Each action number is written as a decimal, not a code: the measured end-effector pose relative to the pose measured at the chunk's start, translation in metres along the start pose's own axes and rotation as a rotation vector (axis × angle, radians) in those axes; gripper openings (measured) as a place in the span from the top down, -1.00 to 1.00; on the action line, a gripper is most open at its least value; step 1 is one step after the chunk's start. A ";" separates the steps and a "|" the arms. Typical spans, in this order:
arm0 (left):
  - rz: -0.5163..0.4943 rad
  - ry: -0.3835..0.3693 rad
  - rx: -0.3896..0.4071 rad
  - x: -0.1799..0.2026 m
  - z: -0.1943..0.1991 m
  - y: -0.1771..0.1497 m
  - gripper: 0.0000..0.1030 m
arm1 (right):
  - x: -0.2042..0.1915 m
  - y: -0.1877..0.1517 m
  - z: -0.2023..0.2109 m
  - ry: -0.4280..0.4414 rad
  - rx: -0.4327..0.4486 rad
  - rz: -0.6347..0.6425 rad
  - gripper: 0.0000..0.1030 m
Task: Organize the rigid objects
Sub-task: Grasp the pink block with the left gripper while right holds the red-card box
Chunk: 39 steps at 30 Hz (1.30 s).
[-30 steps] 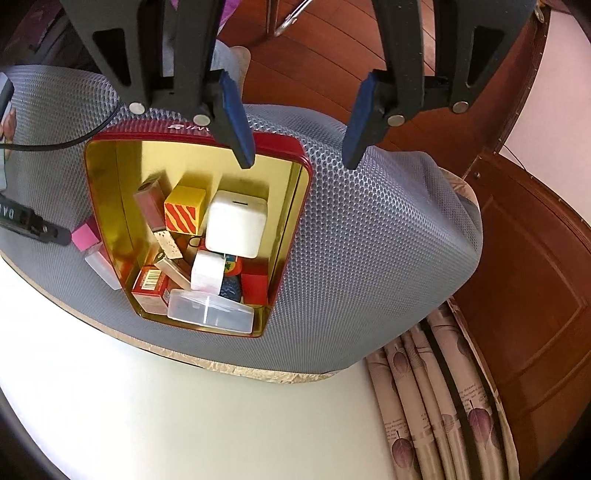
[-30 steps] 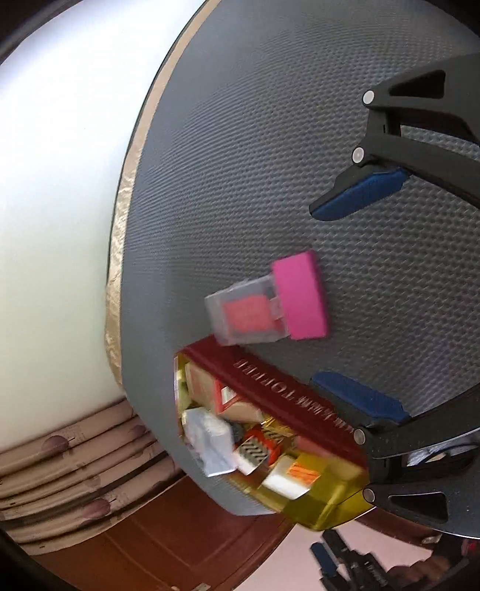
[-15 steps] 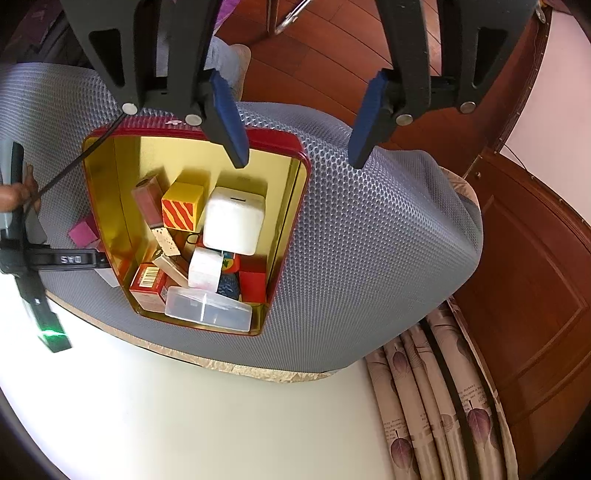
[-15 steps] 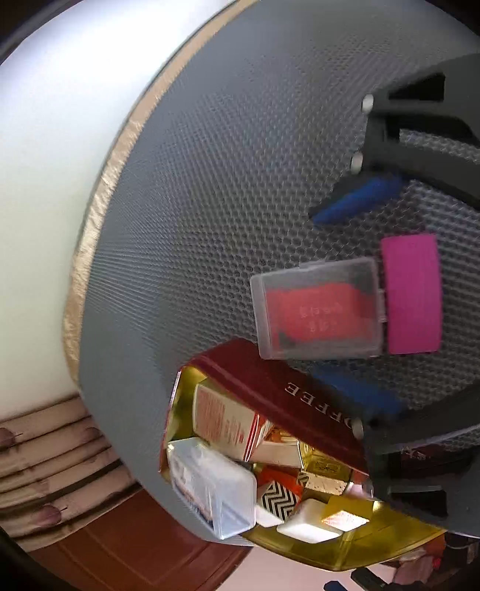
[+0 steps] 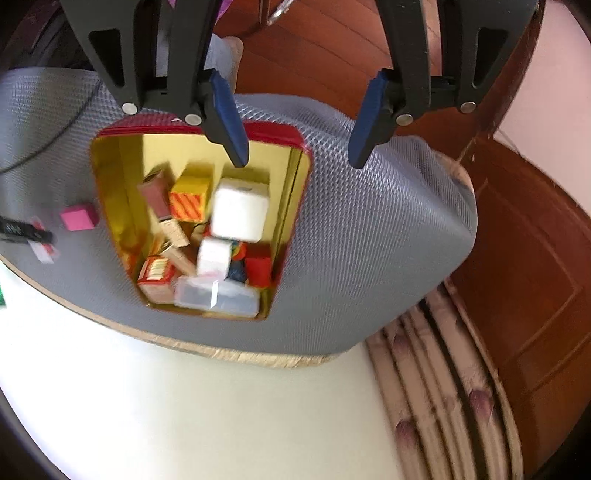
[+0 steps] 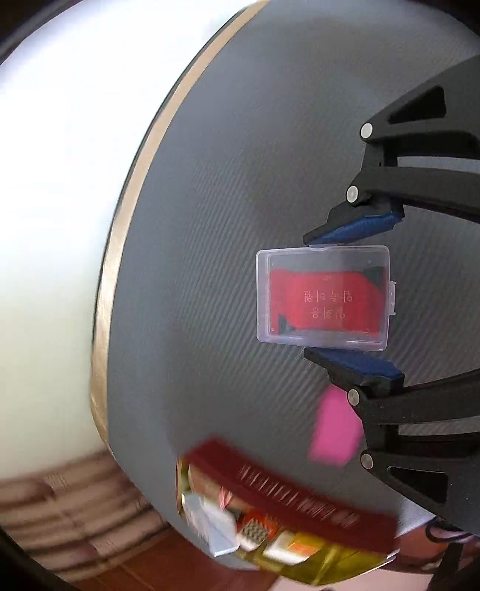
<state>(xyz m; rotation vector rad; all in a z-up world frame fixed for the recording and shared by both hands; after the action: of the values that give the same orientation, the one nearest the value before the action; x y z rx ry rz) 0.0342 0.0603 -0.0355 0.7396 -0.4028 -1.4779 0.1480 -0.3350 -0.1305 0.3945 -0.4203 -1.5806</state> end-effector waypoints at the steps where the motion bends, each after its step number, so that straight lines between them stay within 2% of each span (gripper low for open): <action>1: -0.025 -0.001 0.020 0.005 0.005 0.001 -0.11 | 0.015 -0.011 0.007 -0.024 -0.004 -0.018 0.03; 3: -0.083 -0.019 0.068 0.019 0.017 0.003 -0.11 | 0.049 -0.035 0.019 -0.075 -0.014 -0.060 0.03; 5: -0.164 -0.072 0.130 0.038 0.032 0.006 -0.11 | 0.075 -0.057 0.029 -0.120 -0.028 -0.087 0.03; 7: -0.264 -0.149 0.166 0.061 0.042 0.011 -0.11 | 0.095 -0.076 0.037 -0.168 -0.032 -0.102 0.03; 8: -0.341 -0.228 0.188 0.079 0.048 0.015 -0.11 | 0.101 -0.084 0.038 -0.190 -0.035 -0.099 0.03; 9: -0.382 -0.271 0.195 0.088 0.050 0.018 -0.11 | 0.107 -0.093 0.040 -0.211 -0.040 -0.098 0.03; 12: -0.579 -0.423 0.217 0.134 0.052 0.032 -0.11 | 0.121 -0.106 0.043 -0.182 -0.021 -0.152 0.03; 15: -0.769 -0.480 0.209 0.175 0.041 0.043 -0.11 | 0.125 -0.111 0.045 -0.166 0.003 -0.177 0.02; 18: -0.908 -0.459 0.165 0.208 0.010 0.054 -0.11 | 0.129 -0.116 0.045 -0.138 0.024 -0.206 0.02; 22: -0.955 -0.463 0.066 0.230 -0.029 0.067 -0.11 | 0.132 -0.124 0.050 -0.119 0.053 -0.213 0.01; 26: -1.011 -0.501 -0.029 0.246 -0.059 0.071 -0.11 | 0.133 -0.129 0.053 -0.106 0.064 -0.205 0.00; 32: -1.063 -0.617 -0.199 0.256 -0.094 0.070 -0.11 | 0.134 -0.136 0.057 -0.091 0.085 -0.211 -0.03; 39: -1.083 -0.629 -0.320 0.267 -0.139 0.083 -0.11 | 0.155 -0.137 0.054 -0.080 0.093 -0.222 -0.05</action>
<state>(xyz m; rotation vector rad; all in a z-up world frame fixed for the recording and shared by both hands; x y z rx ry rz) 0.2101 -0.1783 -0.1320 0.1708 -0.2047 -2.7386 -0.0057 -0.4829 -0.1503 0.4630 -0.5276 -1.8018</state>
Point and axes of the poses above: each gripper's, at about its wrist camera, not at the fingertips, and z roughly against the way its jaws point, x to its right, y to its top, the point moved 1 cm from there along -z, roughly the way its jaws point, and after that the axes turned 3 degrees about -y, right-handed, at the moved point
